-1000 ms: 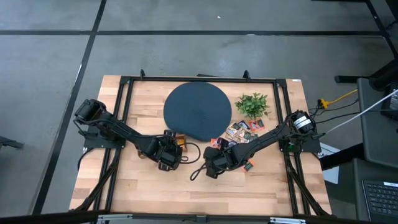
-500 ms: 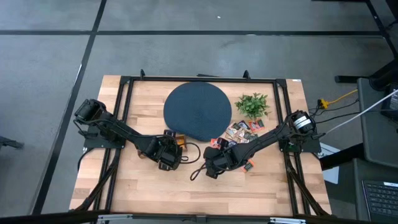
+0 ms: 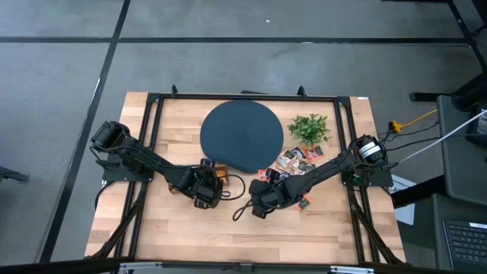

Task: Pick & Place Tea
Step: Put the orange tea bag into the right section of the wooden organizer

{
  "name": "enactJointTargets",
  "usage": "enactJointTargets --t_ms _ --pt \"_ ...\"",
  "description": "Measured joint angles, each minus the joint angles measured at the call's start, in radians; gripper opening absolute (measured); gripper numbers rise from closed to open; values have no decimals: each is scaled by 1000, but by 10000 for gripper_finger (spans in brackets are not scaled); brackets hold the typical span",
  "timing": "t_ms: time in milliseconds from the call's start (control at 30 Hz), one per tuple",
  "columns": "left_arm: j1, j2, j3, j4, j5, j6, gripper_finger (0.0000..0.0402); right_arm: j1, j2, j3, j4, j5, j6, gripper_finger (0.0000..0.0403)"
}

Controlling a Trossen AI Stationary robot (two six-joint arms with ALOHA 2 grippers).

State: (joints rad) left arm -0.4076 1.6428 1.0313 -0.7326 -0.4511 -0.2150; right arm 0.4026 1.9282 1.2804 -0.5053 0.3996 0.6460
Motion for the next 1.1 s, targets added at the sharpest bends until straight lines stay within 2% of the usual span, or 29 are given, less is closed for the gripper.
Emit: enactJointTargets --t_ms 800,1100 --pt "0 1 0 0 7 -12 99 0 0 0 0 0 -2 33" --pt "8 64 -2 -8 3 -9 96 0 0 0 0 -1 0 33"
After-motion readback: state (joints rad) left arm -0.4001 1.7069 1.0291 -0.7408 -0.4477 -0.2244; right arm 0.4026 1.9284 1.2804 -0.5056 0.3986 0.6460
